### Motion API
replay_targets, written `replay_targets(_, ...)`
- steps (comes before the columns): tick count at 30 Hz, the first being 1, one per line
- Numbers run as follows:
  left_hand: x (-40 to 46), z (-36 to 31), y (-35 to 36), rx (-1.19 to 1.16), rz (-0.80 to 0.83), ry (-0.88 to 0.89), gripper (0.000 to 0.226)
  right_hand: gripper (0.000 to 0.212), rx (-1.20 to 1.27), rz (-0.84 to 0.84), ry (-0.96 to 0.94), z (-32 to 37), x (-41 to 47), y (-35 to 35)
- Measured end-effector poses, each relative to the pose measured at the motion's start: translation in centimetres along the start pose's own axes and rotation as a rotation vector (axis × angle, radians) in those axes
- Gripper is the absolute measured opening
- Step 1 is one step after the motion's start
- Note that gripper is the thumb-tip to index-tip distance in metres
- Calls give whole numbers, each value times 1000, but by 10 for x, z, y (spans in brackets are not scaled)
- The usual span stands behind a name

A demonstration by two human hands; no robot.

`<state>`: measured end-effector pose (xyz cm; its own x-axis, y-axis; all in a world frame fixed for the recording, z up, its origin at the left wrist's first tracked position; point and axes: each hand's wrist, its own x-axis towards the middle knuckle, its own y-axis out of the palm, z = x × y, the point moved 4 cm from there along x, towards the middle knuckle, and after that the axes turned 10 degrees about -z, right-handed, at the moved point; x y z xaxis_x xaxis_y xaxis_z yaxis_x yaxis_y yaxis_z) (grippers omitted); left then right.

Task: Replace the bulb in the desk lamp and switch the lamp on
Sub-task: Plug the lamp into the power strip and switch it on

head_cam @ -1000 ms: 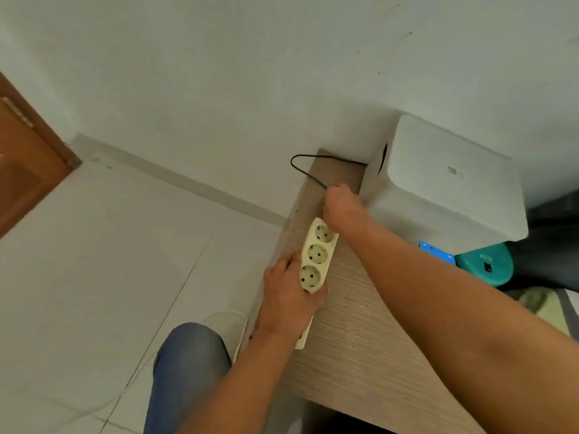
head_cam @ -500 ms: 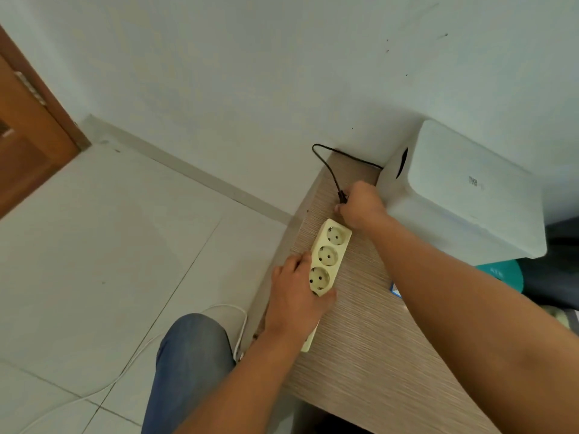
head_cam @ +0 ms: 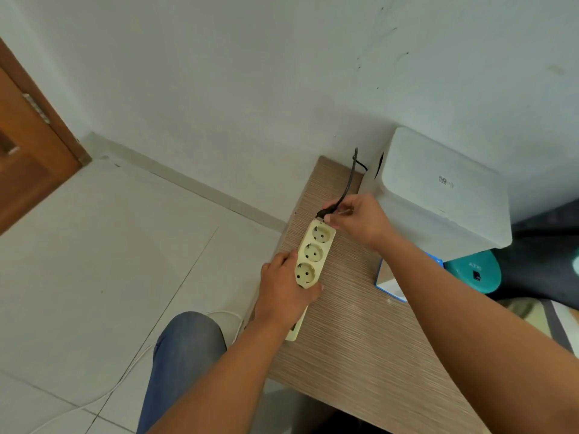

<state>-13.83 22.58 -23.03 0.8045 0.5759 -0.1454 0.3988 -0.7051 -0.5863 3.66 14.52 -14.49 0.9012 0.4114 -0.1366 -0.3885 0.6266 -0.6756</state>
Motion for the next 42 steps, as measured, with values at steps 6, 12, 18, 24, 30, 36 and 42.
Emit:
replay_targets(6,0,-1,1,13,-12,-11,79,17,-206,22,-159,-4,-8,3)
replay_targets(12,-1,0,1,2,-41,-2,78,16,-327,72,-210,-12,-10,13)
replay_targets(18,-2,1,-1,-9,-29,-12,79,16,-322,66,-203,-10,-10,17)
replay_targets(24,-1,6,-4,-20,-82,-21,80,19,-366,123,-300,-3,-9,25)
replay_targets(30,-1,3,-6,-21,-72,-32,84,18,-408,113,-324,-6,-9,26)
replay_targets(36,-1,8,-5,-22,-94,-29,78,21,-440,117,-336,-14,-7,31)
replay_targets(42,-2,10,-3,-3,-85,-42,78,19,-482,67,-285,-16,-7,44)
